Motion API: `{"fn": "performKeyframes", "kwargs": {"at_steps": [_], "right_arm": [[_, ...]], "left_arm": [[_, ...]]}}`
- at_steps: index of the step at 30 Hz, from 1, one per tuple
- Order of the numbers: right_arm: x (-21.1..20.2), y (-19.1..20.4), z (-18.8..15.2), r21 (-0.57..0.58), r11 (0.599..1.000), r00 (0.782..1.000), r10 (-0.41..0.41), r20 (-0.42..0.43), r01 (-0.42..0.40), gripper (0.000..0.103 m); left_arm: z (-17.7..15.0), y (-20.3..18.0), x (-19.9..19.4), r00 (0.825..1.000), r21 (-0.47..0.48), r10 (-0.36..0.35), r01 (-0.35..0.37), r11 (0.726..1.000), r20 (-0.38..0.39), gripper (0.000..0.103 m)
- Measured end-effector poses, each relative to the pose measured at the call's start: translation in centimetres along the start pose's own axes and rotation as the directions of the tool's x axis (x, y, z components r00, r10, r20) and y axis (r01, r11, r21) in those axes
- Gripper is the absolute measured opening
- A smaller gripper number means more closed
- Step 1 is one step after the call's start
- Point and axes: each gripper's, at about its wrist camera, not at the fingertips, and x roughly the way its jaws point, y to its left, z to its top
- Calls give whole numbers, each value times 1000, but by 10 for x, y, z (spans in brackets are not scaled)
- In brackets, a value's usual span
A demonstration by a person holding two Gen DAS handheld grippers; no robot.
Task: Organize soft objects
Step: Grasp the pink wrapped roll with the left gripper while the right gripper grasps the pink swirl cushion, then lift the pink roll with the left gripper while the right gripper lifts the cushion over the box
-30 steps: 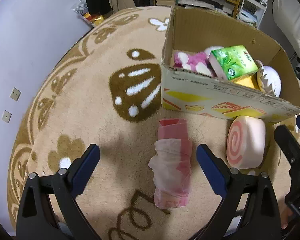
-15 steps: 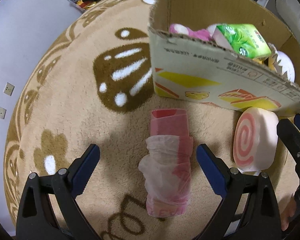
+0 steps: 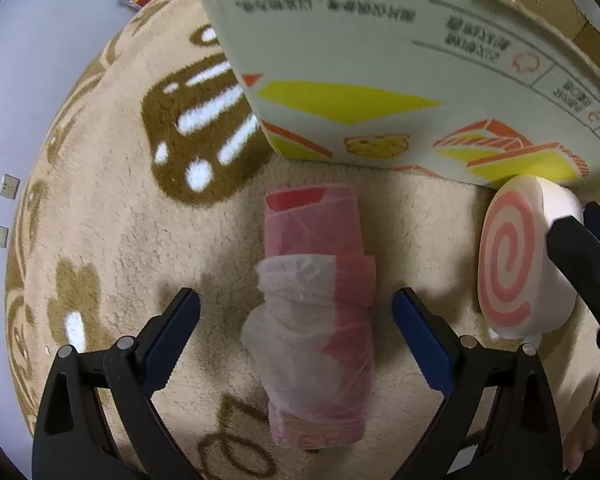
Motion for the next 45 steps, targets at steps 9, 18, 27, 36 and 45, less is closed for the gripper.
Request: {"fn": "performKeyframes", "kwargs": {"at_steps": [9,18,27,36,45], "right_arm": [[12,1,-5,20,999,997,36,-65,-35,58],[13,5,-7,-6,1000,997,21,-71,-21,41],[5,11,-11,-38,999,998,10,-57,-13,32],[-18,14,-14,-52,998,999,-45,4,45,30],[-70,15,-14,-49,997,990,-47,135,54,27]], "left_arm": [[-2,4,0,995,-23,-97,97,995,-9,61],[-14,0,-11,994,-5,-107,107,994,27,45],[-28,-3,-36,994,23,-65,64,998,86,44],[-36,4,-78,980,12,-76,75,997,182,44],[-38,10,-129,923,17,-93,94,995,374,44]]}}
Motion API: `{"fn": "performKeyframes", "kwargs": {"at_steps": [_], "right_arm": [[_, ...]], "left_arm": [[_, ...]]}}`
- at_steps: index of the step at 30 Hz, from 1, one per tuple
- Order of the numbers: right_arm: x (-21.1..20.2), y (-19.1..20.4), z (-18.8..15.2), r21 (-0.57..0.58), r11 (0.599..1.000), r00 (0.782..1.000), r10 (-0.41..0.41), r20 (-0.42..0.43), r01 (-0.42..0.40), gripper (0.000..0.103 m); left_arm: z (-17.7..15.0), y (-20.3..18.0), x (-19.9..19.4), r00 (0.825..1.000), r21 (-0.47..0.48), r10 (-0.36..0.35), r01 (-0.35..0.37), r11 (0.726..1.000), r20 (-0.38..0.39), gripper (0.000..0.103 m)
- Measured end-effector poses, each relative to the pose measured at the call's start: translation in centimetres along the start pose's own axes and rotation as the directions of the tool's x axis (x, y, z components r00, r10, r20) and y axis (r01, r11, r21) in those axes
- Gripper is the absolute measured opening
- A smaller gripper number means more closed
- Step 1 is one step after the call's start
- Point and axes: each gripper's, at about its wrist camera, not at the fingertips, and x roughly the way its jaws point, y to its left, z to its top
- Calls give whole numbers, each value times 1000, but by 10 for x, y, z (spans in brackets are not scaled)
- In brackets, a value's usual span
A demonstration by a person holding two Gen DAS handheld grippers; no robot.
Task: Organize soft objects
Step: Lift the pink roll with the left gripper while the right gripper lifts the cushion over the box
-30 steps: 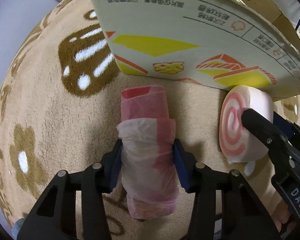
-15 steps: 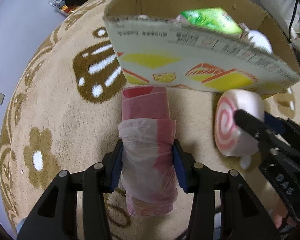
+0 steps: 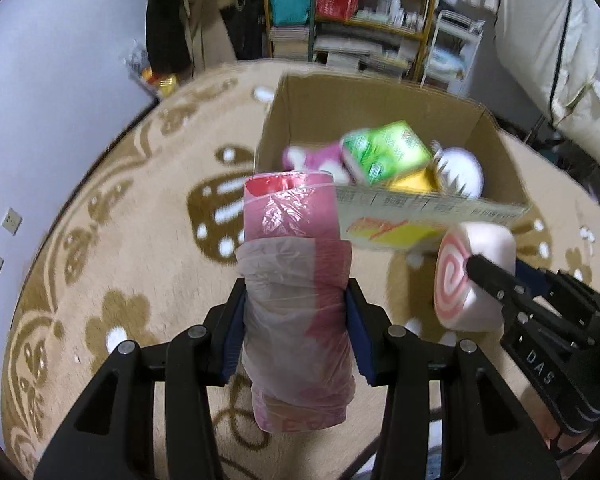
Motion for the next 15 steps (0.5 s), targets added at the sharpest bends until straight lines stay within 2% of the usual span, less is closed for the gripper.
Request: {"fn": "performKeyframes", "kwargs": {"at_steps": [8,12,15], "right_arm": [[-37,3,6,-6,999,991,-32,131,33,27],[-51,1,13,-1,999,982,-32,186,33,27],[-58,0,17,0,999,974,-36,223,37,27]], "left_arm": [[9,-6,-43,987,24,-6,2,1000,160,44],[16,-5,-59,970,19,7,-12,1000,244,44],[21,-3,-71,950,8,13,-17,1000,312,44]]}}
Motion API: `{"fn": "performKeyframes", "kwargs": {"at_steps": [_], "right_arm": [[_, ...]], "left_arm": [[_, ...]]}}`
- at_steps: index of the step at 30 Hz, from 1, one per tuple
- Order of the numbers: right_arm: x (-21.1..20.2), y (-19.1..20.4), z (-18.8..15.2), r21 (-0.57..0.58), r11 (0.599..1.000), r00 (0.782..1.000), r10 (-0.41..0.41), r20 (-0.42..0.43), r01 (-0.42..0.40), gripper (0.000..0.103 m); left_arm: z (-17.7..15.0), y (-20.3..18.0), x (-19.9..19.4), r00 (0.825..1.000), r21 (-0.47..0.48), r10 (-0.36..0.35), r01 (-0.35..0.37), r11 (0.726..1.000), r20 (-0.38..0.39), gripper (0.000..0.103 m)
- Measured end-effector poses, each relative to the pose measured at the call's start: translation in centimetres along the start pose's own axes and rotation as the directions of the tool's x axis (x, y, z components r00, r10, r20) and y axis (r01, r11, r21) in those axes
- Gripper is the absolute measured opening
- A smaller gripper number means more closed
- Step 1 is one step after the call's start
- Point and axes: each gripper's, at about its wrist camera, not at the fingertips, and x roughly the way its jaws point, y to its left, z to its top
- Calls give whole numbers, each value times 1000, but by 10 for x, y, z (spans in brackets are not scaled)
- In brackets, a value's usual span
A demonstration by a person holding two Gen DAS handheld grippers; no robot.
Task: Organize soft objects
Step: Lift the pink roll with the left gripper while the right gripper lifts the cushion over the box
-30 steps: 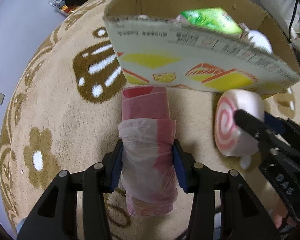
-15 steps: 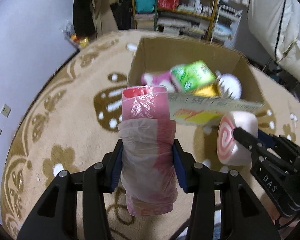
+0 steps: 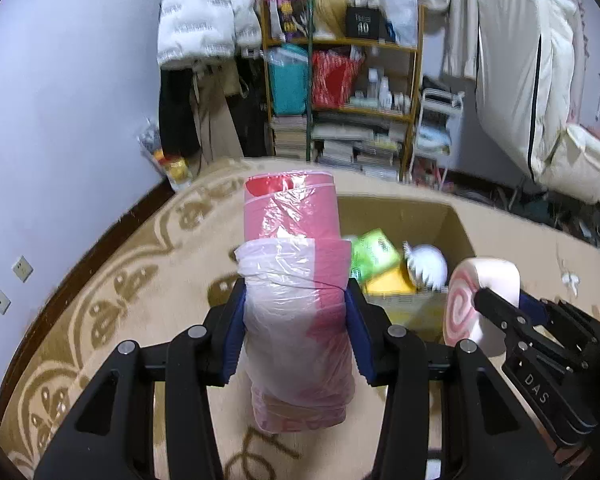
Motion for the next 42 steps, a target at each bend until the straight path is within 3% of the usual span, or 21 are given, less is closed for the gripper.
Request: {"fn": "performKeyframes", "kwargs": {"at_steps": [7,19,42], "right_arm": [[-4,3,16,-11,1000,997,-7,78,8,27],[11,1,31,-16,1000,988,17,152,-14,27],[61,-13,39,-13,1000,991,30,133,-29,27]], "left_arm": [[13,1,-2,995,9,-11,10,1000,95,44],[25,-10,24,991,64,-16,8,998,134,44],[27,-13,74,997,71,-43,38,997,72,44]]}}
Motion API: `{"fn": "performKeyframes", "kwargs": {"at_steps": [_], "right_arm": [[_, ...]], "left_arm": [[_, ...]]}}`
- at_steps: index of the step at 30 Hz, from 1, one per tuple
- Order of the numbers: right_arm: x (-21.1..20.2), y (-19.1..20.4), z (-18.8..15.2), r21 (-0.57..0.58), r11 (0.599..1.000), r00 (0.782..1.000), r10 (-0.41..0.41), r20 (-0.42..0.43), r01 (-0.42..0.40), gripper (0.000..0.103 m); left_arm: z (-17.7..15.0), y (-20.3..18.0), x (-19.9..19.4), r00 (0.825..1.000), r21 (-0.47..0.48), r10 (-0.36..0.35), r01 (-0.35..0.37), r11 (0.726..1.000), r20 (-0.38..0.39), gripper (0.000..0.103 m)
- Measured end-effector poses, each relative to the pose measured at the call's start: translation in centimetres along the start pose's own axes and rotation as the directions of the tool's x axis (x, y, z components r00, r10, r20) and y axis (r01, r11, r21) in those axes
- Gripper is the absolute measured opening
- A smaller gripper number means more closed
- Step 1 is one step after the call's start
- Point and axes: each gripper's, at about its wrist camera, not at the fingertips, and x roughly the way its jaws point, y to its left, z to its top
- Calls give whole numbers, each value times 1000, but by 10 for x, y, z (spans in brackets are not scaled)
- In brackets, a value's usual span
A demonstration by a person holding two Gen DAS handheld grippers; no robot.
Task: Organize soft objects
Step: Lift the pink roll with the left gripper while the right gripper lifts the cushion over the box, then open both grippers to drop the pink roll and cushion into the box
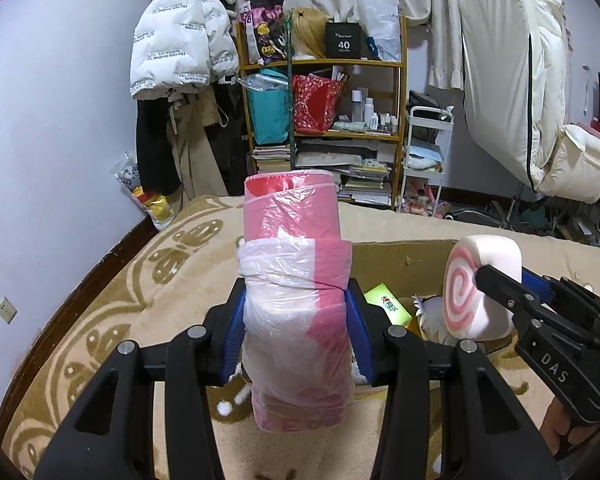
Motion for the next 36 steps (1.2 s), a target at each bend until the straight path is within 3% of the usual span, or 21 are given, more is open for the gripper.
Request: {"fn": "performKeyframes", "kwargs": {"at_steps": [19,31,36], "right_arm": [[24,-13,-15,23,1000,998,4,-60,-2,33],[25,-14,-19,28,1000,998,10,-66,-8,38],[26,-14,-20,31,999,998,10,-68,-8,39]], "left_arm": [[-17,-9,33,993,27,-15,18,999,-120,45],[-21,1,46,984,-22,-28,25,999,-173,47],[-21,1,45,986,-16,-10,8,1000,-167,55]]}}
